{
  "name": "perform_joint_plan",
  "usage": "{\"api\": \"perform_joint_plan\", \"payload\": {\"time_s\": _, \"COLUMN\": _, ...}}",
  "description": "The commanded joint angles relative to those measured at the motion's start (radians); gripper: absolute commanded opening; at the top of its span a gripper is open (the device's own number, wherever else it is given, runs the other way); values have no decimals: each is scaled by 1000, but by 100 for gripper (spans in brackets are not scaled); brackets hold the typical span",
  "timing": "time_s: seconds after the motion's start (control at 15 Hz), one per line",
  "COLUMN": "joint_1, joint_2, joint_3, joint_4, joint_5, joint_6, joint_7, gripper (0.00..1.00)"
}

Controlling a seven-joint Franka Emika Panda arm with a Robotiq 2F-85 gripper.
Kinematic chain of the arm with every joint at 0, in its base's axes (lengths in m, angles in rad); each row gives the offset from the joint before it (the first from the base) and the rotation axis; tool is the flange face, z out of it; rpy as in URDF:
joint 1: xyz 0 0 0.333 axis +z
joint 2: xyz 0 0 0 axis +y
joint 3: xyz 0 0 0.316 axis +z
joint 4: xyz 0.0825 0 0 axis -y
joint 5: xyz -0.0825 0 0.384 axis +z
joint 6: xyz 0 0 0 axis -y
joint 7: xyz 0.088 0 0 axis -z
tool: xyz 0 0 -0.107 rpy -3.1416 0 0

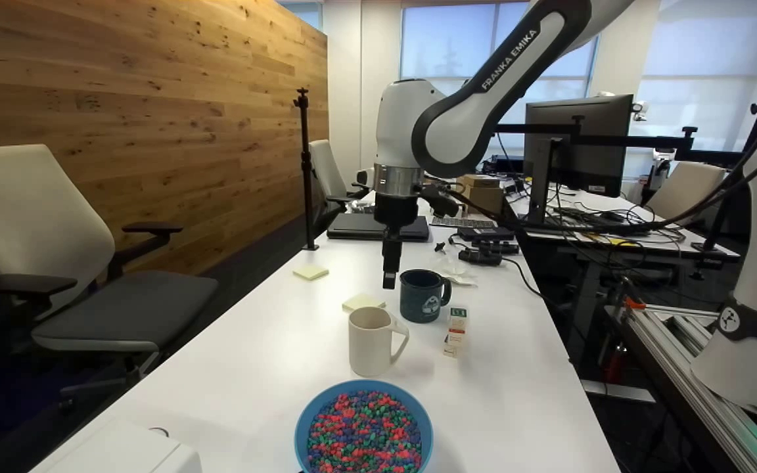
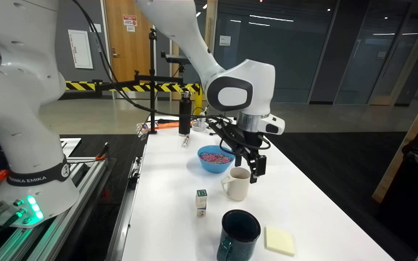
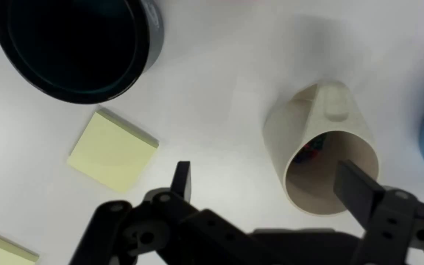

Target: Pour the contents of the white cu into the blue bowl

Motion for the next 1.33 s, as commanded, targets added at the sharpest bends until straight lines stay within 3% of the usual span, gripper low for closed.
{"api": "perform_joint_plan", "payload": {"time_s": 0.0, "joint_1": -3, "joint_2": 89, "joint_3": -8, "joint_4": 101, "joint_5": -79, "joint_6": 11, "joint_7": -66, "gripper": 100}}
{"api": "perform_joint_plan", "payload": {"time_s": 0.27, "joint_1": -14, "joint_2": 159, "joint_3": 4, "joint_4": 167, "joint_5": -92, "joint_6": 68, "joint_7": -110, "gripper": 100}}
{"api": "perform_joint_plan", "payload": {"time_s": 0.6, "joint_1": -29, "joint_2": 215, "joint_3": 42, "joint_4": 215, "joint_5": -71, "joint_6": 52, "joint_7": -179, "gripper": 100}}
{"api": "perform_joint_plan", "payload": {"time_s": 1.27, "joint_1": -28, "joint_2": 215, "joint_3": 76, "joint_4": 228, "joint_5": -71, "joint_6": 32, "joint_7": -205, "gripper": 100}}
